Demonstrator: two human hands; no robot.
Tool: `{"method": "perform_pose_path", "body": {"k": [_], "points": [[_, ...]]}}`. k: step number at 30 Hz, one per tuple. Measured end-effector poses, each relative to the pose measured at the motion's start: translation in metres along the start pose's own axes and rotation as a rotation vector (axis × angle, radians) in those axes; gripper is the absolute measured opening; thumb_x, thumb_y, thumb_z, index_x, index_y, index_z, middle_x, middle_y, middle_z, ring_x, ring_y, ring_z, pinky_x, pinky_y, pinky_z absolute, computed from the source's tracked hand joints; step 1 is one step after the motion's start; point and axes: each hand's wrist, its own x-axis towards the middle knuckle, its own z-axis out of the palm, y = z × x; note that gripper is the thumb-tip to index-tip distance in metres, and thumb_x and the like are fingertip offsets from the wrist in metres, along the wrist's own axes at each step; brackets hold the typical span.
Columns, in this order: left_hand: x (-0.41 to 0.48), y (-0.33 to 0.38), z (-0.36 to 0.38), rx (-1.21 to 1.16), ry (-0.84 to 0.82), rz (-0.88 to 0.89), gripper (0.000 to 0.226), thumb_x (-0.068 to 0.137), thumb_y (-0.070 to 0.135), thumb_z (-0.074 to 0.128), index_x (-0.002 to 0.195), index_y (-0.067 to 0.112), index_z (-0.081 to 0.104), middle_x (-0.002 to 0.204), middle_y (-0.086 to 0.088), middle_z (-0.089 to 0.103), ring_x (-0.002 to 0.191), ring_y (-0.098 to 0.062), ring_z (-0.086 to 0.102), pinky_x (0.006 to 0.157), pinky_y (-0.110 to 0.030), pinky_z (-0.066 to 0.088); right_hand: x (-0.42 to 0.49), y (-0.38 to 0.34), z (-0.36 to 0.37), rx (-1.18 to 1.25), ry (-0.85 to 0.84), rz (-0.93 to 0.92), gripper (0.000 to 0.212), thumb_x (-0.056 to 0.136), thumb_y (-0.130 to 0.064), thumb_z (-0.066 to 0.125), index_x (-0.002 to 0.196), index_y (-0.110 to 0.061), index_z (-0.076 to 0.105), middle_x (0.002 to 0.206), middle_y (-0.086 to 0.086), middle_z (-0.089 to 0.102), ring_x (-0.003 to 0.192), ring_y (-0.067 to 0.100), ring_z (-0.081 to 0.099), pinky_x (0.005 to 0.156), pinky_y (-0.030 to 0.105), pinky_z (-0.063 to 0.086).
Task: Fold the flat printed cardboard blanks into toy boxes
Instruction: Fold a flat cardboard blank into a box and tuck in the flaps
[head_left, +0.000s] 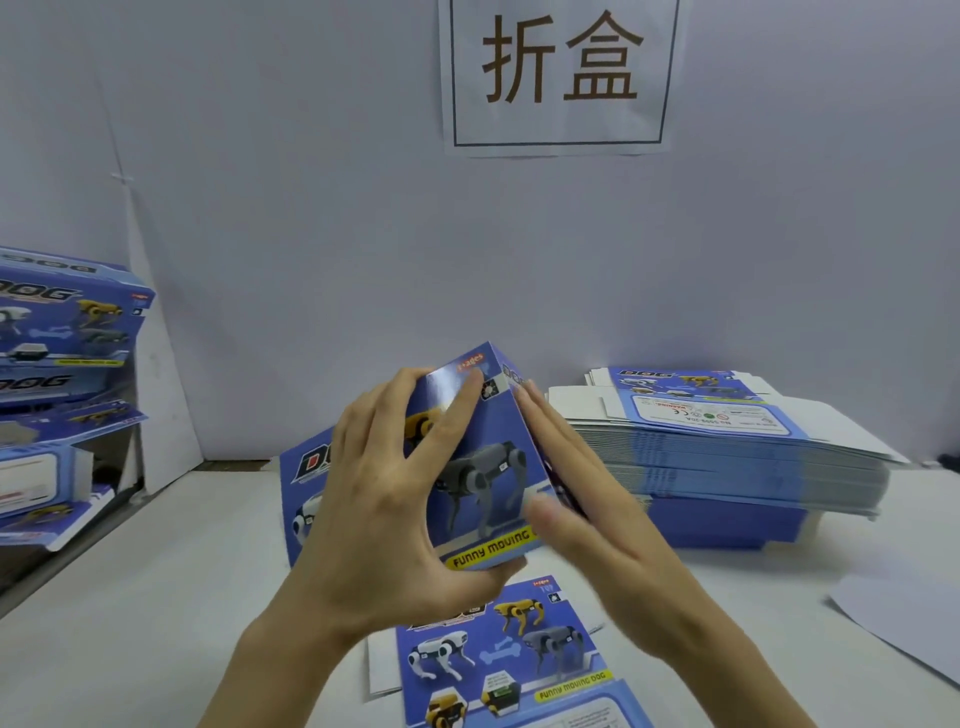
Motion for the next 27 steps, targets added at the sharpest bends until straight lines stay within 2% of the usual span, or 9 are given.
{"method": "perform_pose_path", "body": {"k": [4,7,10,13,16,18,20,23,27], "points": [[0.0,-0.007,0.004,0.111,-0.041,0.206,0.103,0.063,0.07,0.062,0.149,0.025,0.026,0.155,-0.013,0.027,0.146,-0.031,0.019,0.115,-0.062,0.007,0.004,0.002,-0.001,0.269,0.055,0.209,0.082,0.081,-0.046,0.069,0.142,-0.056,0.014,0.126,-0.04,0.051,0.115,-0.009,0.055,0.084,0.011,0.049],[0.0,-0.006,0.013,0.109,0.006,0.185,0.092,0.07,0.074,0.056,0.145,0.024,0.037,0.151,-0.006,0.037,0.144,-0.03,0.024,0.108,-0.072,0.012,0.007,0.012,-0.005,0.359,0.215,0.32,0.111,0.066,-0.027,0.078,0.147,-0.049,0.005,0.128,-0.005,0.059,0.101,0.006,0.067,0.071,0.017,0.054],[-0.004,-0.007,0.025,0.032,0.038,-0.093,0.109,0.065,0.088,0.043,0.151,0.024,0.026,0.16,-0.014,0.01,0.149,-0.028,-0.001,0.114,-0.064,-0.003,0.009,0.018,-0.009,0.436,0.378,0.318,0.132,0.053,-0.016,0.09,0.148,-0.049,0.004,0.122,0.001,0.055,0.096,0.017,0.07,0.068,0.022,0.056],[-0.004,-0.007,0.032,-0.477,0.127,-0.564,0.128,0.046,0.1,0.041,0.147,0.045,-0.016,0.157,0.009,-0.027,0.139,0.002,-0.03,0.117,-0.045,-0.008,0.008,0.028,-0.004,0.515,0.497,0.295,0.127,0.054,-0.007,0.087,0.145,-0.051,0.012,0.116,-0.002,0.065,0.098,0.019,0.07,0.07,0.022,0.056],[0.0,-0.014,0.035,-1.169,0.091,-0.854,0.154,0.032,0.085,0.071,0.151,0.036,-0.011,0.16,-0.003,0.019,0.146,-0.017,0.022,0.117,-0.049,0.019,0.007,0.032,0.006,0.577,0.404,0.281,0.101,0.062,-0.008,0.082,0.142,-0.04,0.03,0.122,0.005,0.066,0.104,0.026,0.068,0.073,0.027,0.057],[0.001,-0.021,0.037,-1.417,0.078,-0.864,0.129,0.044,0.058,0.084,0.15,0.017,0.022,0.138,-0.018,0.052,0.122,-0.032,0.055,0.103,-0.056,0.043,0.005,0.033,0.007,0.479,0.336,0.288,0.082,0.067,-0.017,0.076,0.137,-0.035,0.037,0.119,0.003,0.067,0.105,0.023,0.068,0.075,0.024,0.056],[-0.001,-0.03,0.036,-1.366,0.051,-0.779,0.095,0.053,0.042,0.081,0.136,0.01,0.046,0.118,-0.014,0.064,0.109,-0.031,0.062,0.093,-0.055,0.05,0.005,0.033,0.001,0.332,0.346,0.326,0.066,0.07,-0.038,0.068,0.132,-0.035,0.045,0.126,-0.003,0.062,0.114,0.012,0.061,0.084,0.022,0.05],[-0.008,-0.044,0.034,-1.169,-0.174,-0.562,0.062,0.051,0.035,0.085,0.11,0.034,0.066,0.11,0.002,0.072,0.102,-0.018,0.069,0.077,-0.029,0.057,0.005,0.037,-0.02,0.23,0.415,0.359,0.052,0.075,-0.054,0.053,0.125,-0.039,0.053,0.132,-0.014,0.055,0.121,0.001,0.051,0.102,0.028,0.041],[-0.029,-0.052,0.064,-1.074,-0.459,-0.542,0.092,0.056,0.016,0.092,0.13,0.037,0.043,0.117,0.01,0.068,0.104,-0.01,0.067,0.074,-0.02,0.056,0.006,0.044,-0.024,0.433,0.339,0.394,0.054,0.078,-0.062,0.058,0.125,-0.035,0.056,0.126,-0.005,0.065,0.119,0.016,0.059,0.104,0.039,0.042]]}}
